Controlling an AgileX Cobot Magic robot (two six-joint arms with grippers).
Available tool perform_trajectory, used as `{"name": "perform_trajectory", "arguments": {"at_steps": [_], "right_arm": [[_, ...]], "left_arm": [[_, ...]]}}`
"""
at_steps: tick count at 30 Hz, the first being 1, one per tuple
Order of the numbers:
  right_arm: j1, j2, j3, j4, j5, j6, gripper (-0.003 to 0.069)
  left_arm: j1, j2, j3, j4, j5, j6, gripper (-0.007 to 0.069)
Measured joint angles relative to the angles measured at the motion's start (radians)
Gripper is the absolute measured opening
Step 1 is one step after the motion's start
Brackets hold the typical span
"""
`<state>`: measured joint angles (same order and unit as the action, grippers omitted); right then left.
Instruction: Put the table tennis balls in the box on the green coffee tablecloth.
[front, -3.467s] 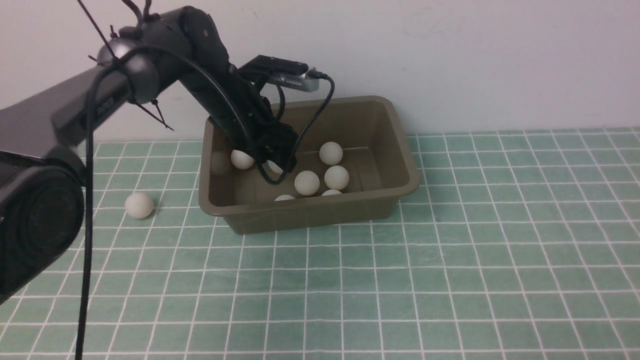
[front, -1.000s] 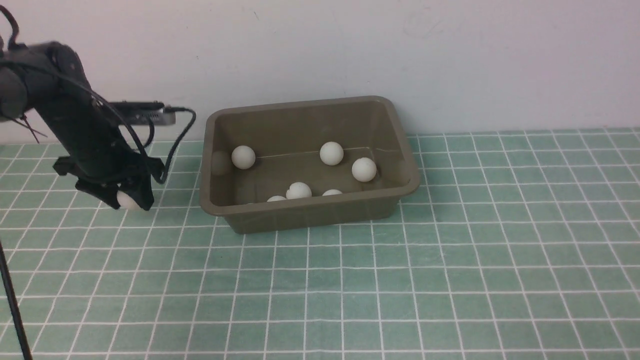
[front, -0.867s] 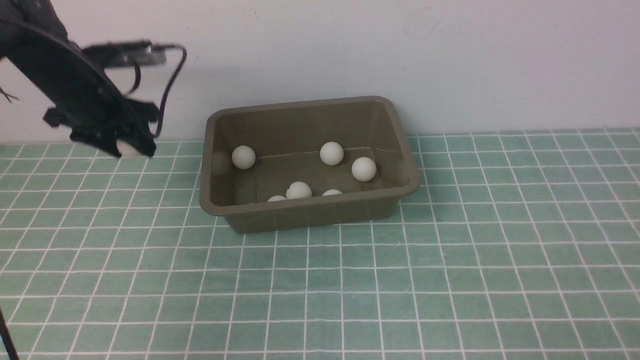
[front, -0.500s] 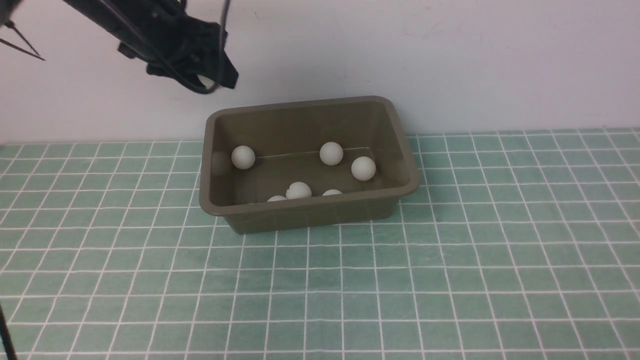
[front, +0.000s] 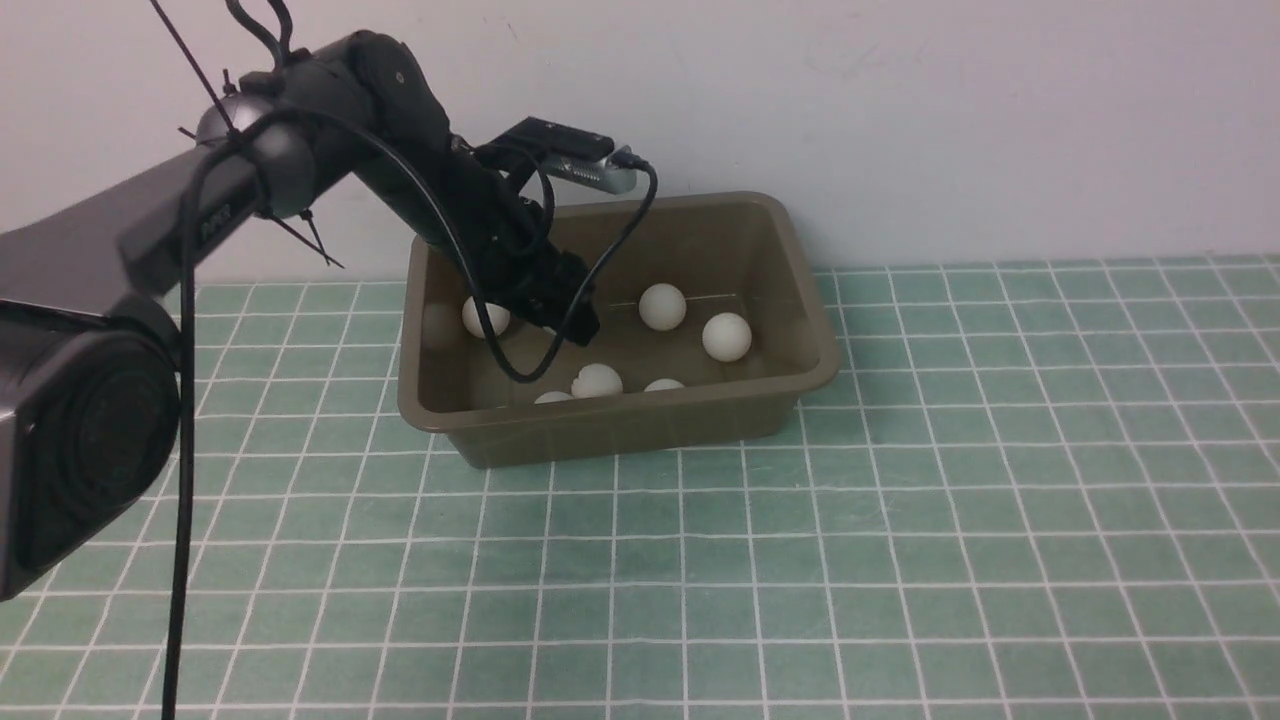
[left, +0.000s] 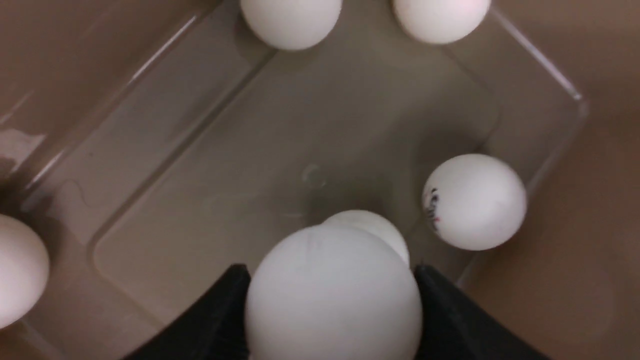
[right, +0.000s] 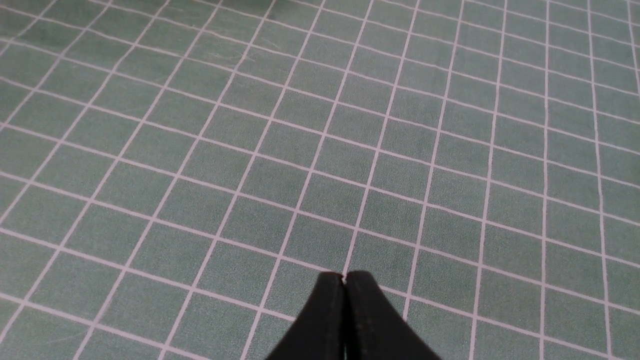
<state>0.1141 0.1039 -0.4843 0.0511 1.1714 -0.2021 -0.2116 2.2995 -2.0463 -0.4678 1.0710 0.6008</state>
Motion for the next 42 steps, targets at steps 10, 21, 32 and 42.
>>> {"name": "perform_trajectory", "arguments": {"at_steps": [10, 21, 32, 42], "right_arm": [[0.0, 0.0, 0.0, 0.0, 0.0, 0.0, -0.0016], [0.0, 0.0, -0.004, -0.023, -0.103, 0.0, -0.0016], [0.0, 0.0, -0.006, -0.036, -0.286, 0.0, -0.0016], [0.0, 0.0, -0.006, -0.037, -0.271, -0.002, -0.0016]], "left_arm": [[0.0, 0.002, -0.057, 0.015, 0.049, -0.046, 0.054], [0.001, -0.259, -0.263, 0.196, 0.172, -0.196, 0.0003], [0.001, -0.424, -0.264, 0.065, 0.187, -0.099, -0.0004], [0.001, -0.722, -0.11, 0.08, 0.169, -0.15, -0.0004]]}}
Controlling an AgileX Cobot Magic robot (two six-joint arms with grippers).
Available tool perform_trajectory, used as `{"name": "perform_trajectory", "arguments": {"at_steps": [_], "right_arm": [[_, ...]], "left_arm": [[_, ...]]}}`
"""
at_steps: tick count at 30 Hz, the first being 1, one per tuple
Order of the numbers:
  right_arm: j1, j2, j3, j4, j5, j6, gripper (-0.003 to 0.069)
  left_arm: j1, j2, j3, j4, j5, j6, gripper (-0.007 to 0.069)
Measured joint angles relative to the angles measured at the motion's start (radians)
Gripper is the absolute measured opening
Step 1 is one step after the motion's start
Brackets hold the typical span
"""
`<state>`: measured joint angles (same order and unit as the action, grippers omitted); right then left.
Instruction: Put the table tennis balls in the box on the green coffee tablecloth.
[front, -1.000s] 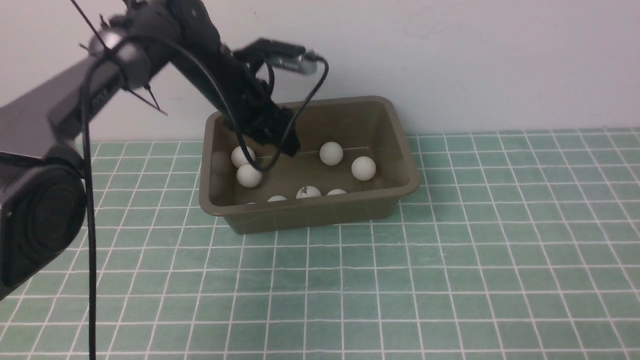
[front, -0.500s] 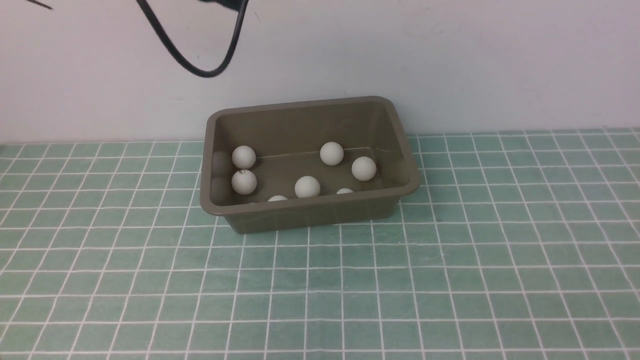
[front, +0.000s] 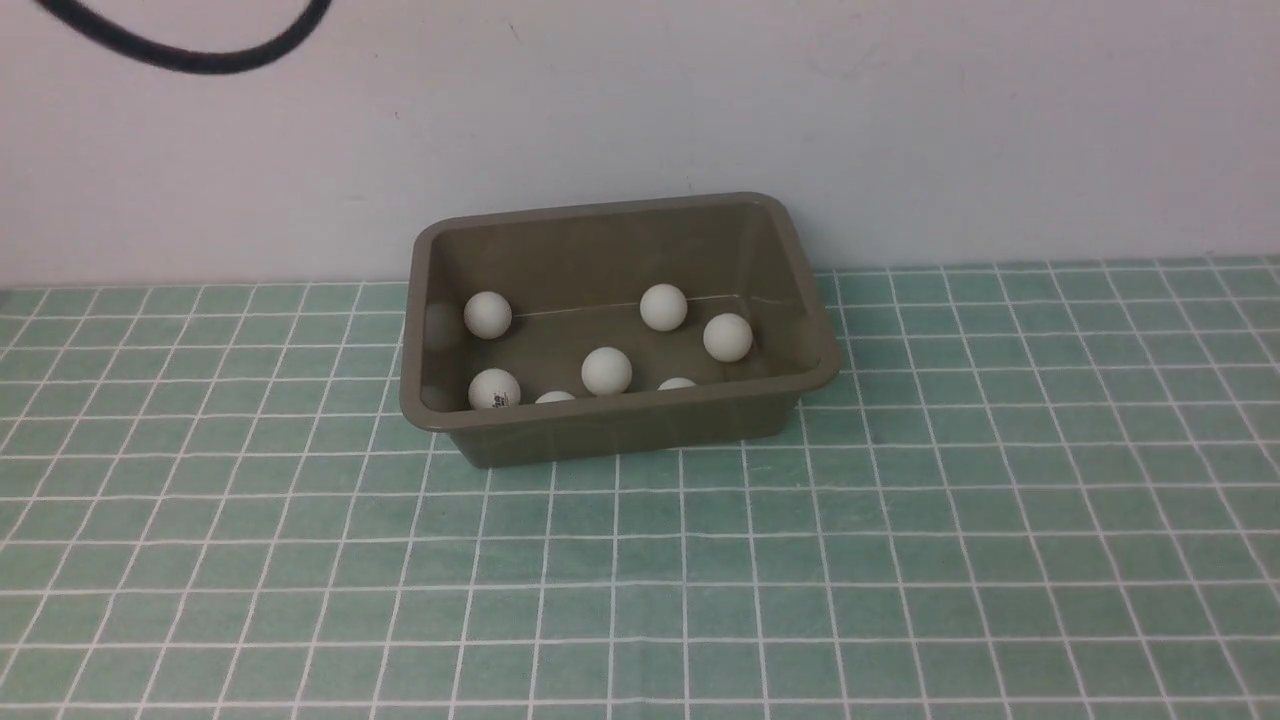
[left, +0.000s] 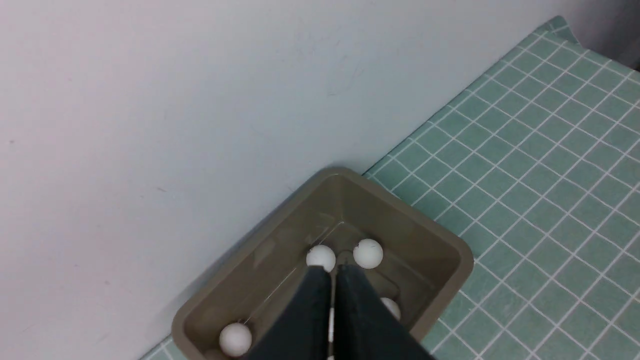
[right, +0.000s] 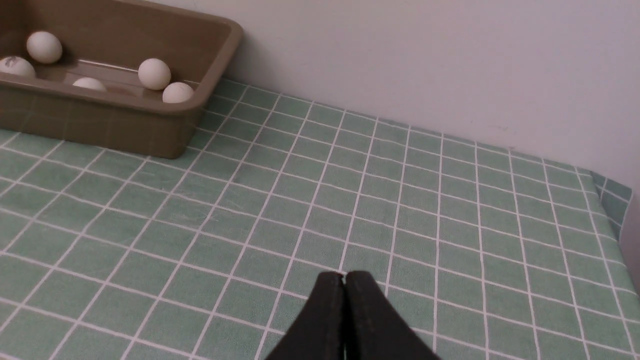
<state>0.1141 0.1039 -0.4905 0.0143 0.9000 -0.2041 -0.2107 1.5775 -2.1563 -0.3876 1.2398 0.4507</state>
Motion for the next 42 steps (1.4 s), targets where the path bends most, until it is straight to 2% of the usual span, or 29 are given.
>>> {"name": "perform_trajectory", "arguments": {"at_steps": [3, 11, 17, 20, 24, 27, 31, 35, 39, 42], "right_arm": [[0.0, 0.0, 0.0, 0.0, 0.012, -0.001, -0.0016], [0.0, 0.0, 0.0, 0.0, 0.015, 0.0, -0.0016], [0.0, 0.0, 0.0, 0.0, 0.015, 0.001, -0.0016], [0.0, 0.0, 0.0, -0.001, 0.015, 0.001, -0.0016], [0.0, 0.0, 0.0, -0.001, 0.015, 0.0, -0.0016], [0.0, 0.0, 0.0, -0.001, 0.015, 0.0, -0.0016], [0.0, 0.0, 0.0, -0.001, 0.015, 0.0, -0.0016], [0.0, 0.0, 0.0, -0.001, 0.015, 0.0, -0.0016], [0.0, 0.0, 0.0, -0.001, 0.015, 0.0, -0.0016], [0.0, 0.0, 0.0, -0.001, 0.015, 0.0, -0.0016]], "left_arm": [[0.0, -0.134, 0.133, 0.036, -0.068, -0.008, -0.0004], [0.0, -0.586, 0.71, 0.049, -0.368, -0.048, -0.0004], [0.0, -0.798, 1.021, -0.002, -0.383, -0.08, -0.0004], [0.0, -0.849, 1.099, 0.032, -0.38, -0.079, -0.0004], [0.003, -0.873, 1.165, 0.144, -0.396, -0.103, -0.0004], [0.041, -0.892, 1.222, 0.214, -0.445, -0.157, -0.0004], [0.17, -0.964, 1.401, 0.33, -0.571, -0.293, -0.0004], [0.265, -1.067, 1.572, 0.4, -0.67, -0.377, -0.0004], [0.323, -1.235, 1.792, 0.434, -0.781, -0.451, -0.0004], [0.326, -1.347, 1.917, 0.436, -0.811, -0.469, -0.0004]]}}
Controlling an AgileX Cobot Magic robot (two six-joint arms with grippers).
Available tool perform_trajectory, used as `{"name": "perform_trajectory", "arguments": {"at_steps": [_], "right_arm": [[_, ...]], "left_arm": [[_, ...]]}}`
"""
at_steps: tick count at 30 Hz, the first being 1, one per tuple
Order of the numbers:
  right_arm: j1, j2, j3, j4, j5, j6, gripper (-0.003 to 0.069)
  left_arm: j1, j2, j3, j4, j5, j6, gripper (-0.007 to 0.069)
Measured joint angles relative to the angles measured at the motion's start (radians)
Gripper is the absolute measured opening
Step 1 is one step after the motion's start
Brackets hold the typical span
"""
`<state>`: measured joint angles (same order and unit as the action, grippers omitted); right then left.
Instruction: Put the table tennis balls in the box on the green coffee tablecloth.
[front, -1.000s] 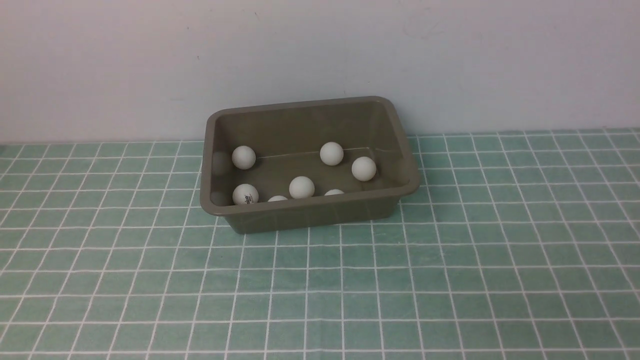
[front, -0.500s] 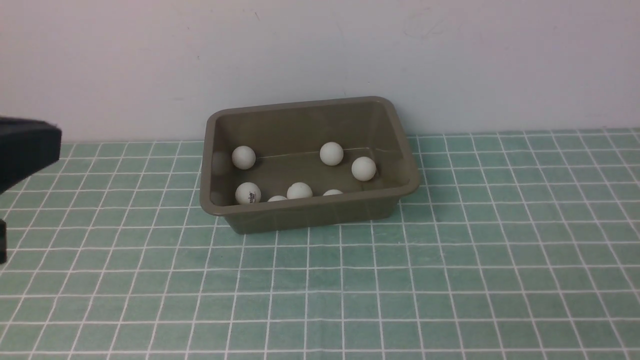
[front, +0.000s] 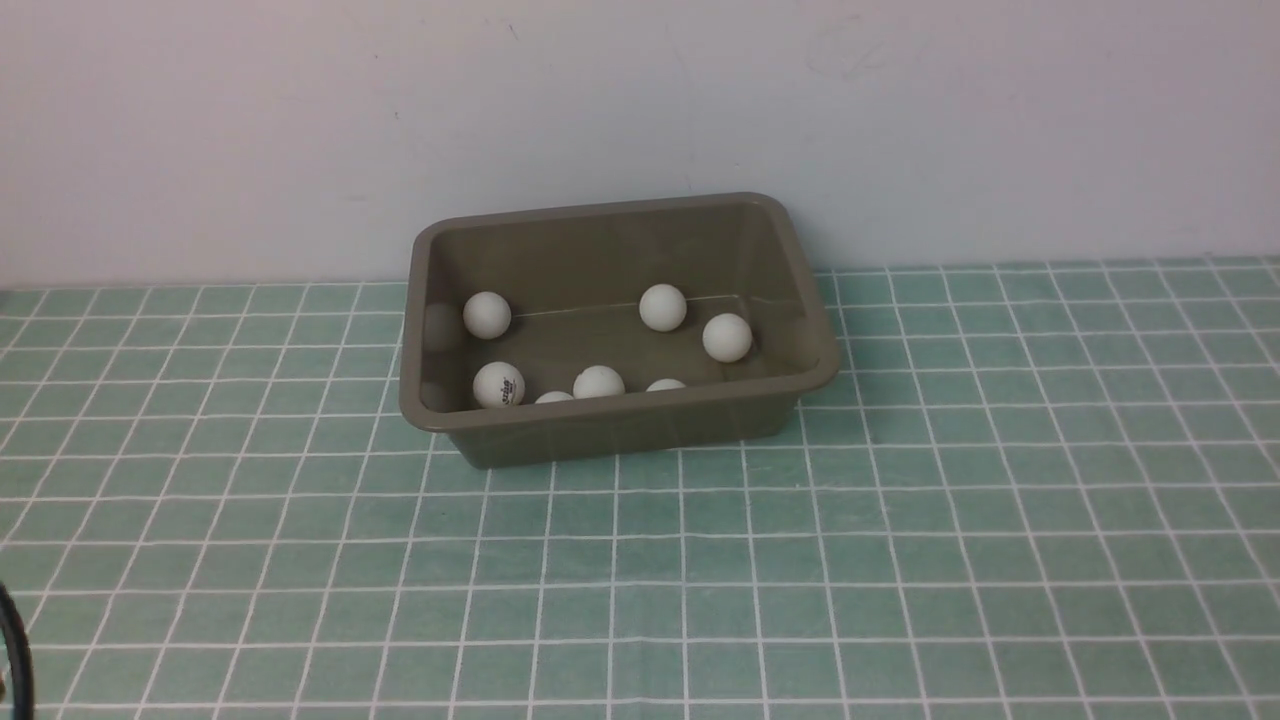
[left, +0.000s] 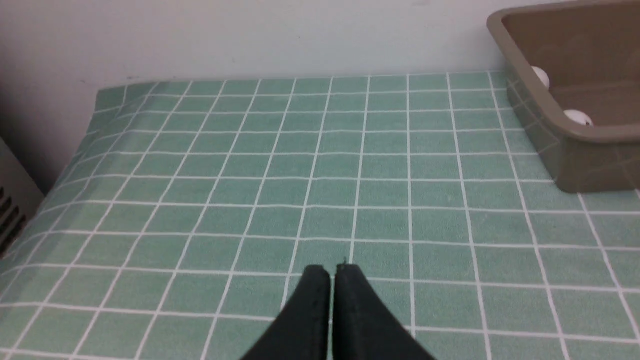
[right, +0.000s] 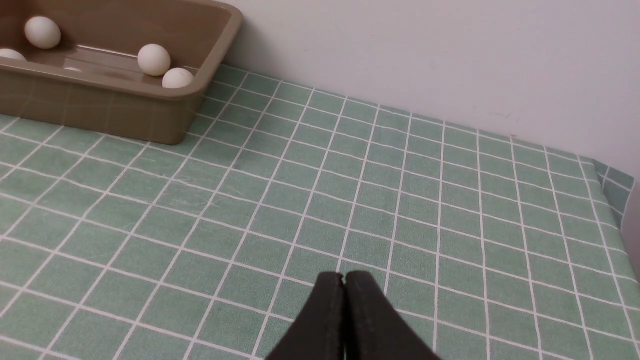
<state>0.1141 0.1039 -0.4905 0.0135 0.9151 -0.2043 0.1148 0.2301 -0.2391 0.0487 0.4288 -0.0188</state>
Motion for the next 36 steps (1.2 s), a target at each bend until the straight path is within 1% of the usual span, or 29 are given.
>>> {"name": "perform_trajectory", "arguments": {"at_steps": [3, 10, 22, 36], "right_arm": [[0.0, 0.0, 0.0, 0.0, 0.0, 0.0, -0.0016], [0.0, 0.0, 0.0, 0.0, 0.0, 0.0, -0.0016], [0.0, 0.0, 0.0, 0.0, 0.001, 0.001, -0.0016], [0.0, 0.0, 0.0, 0.0, 0.001, 0.001, -0.0016]], "left_arm": [[0.001, -0.111, 0.101, -0.001, -0.008, -0.007, -0.0004], [0.001, -0.23, 0.196, -0.002, -0.009, -0.01, -0.0004], [0.002, -0.241, 0.256, -0.002, 0.005, -0.01, -0.0004], [0.002, -0.241, 0.258, -0.002, -0.005, -0.01, -0.0004]]}}
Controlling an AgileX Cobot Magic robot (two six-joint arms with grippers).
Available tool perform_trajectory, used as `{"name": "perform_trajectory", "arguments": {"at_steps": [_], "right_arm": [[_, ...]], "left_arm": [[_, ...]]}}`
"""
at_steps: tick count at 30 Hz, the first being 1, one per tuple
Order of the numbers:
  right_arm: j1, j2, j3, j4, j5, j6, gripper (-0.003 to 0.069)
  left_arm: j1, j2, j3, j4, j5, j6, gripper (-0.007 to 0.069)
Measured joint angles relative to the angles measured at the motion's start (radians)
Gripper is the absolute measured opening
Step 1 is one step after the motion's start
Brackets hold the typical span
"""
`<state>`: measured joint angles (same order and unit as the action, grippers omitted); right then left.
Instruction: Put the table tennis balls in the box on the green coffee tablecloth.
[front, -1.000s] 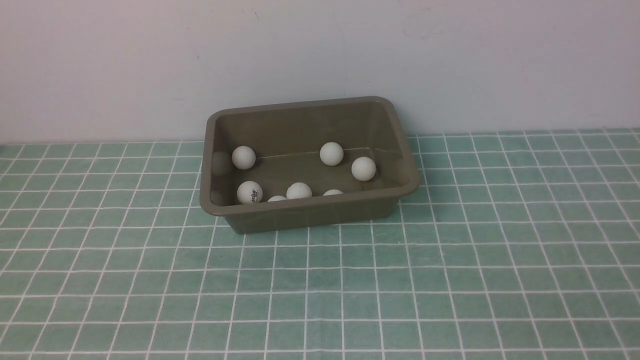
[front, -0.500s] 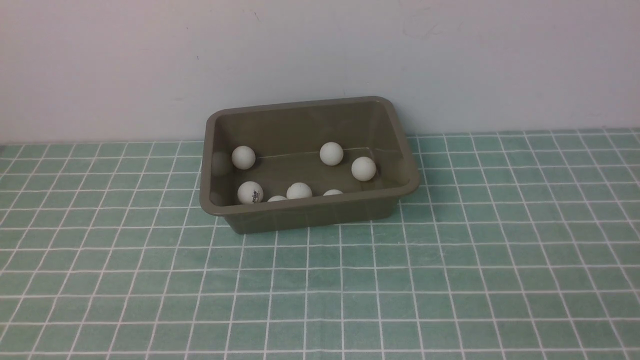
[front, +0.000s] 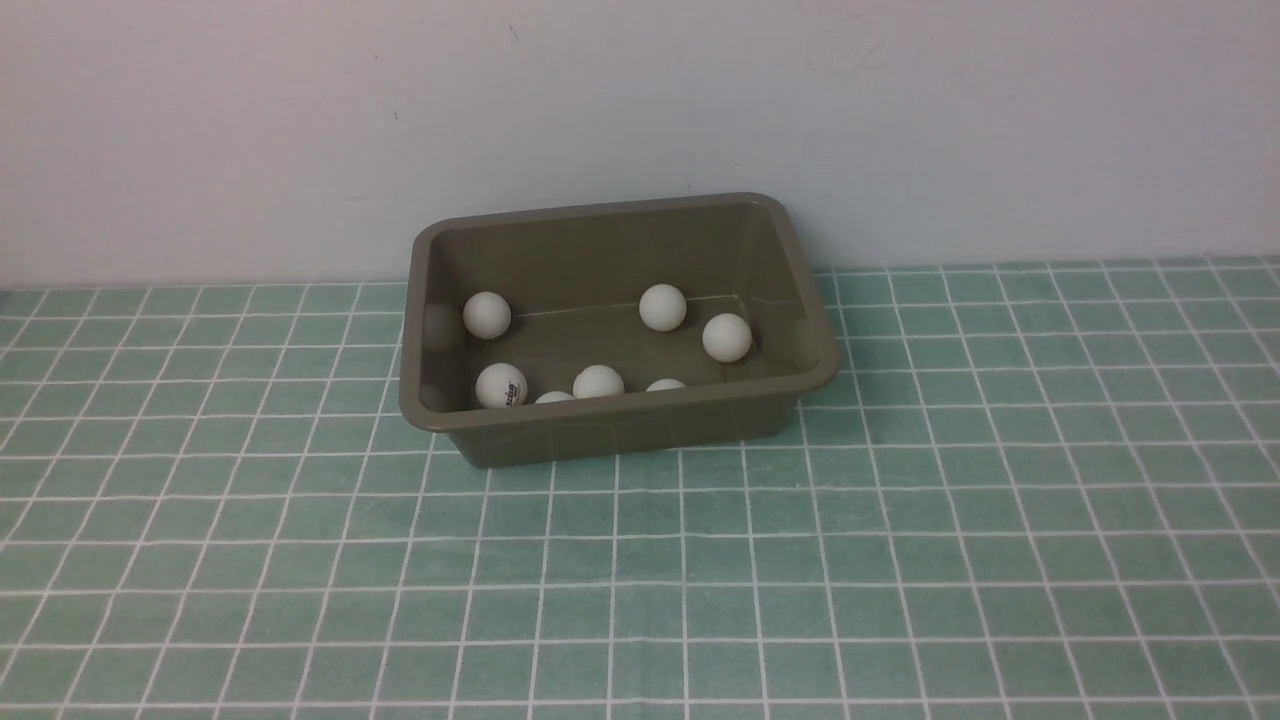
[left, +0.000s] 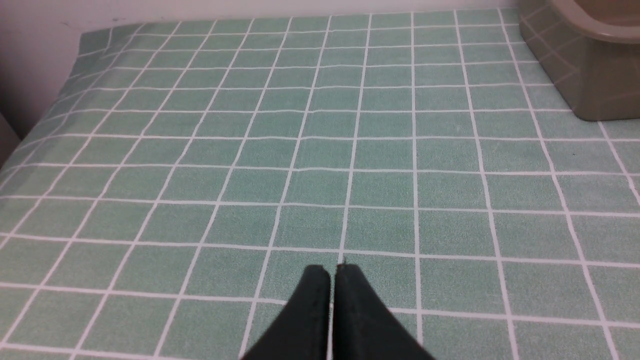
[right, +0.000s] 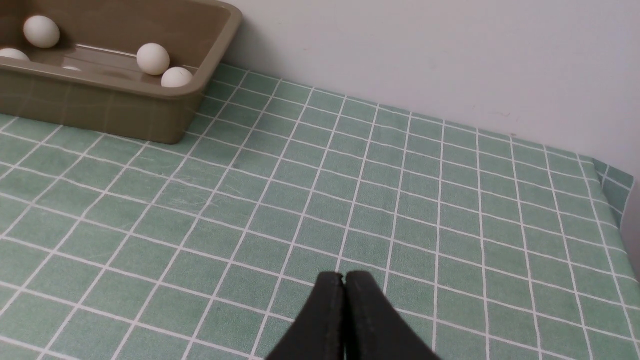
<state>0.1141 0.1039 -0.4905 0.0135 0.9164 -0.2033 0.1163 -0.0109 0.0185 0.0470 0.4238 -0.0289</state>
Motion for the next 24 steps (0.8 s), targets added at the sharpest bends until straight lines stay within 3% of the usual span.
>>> {"name": "perform_trajectory", "arguments": {"at_steps": [13, 18, 24], "right_arm": [[-0.012, 0.0, 0.005, 0.047, -0.074, 0.023, -0.0016], [-0.091, -0.001, 0.098, 0.113, -0.269, 0.038, -0.0016], [-0.173, -0.066, 0.395, 0.159, -0.603, 0.05, -0.0016]], "left_arm": [[0.0, 0.0, 0.0, 0.0, -0.001, 0.0, -0.0004], [0.0, 0.0, 0.0, 0.0, -0.001, 0.0, -0.0004], [0.0, 0.0, 0.0, 0.0, -0.002, -0.001, -0.0004]]}}
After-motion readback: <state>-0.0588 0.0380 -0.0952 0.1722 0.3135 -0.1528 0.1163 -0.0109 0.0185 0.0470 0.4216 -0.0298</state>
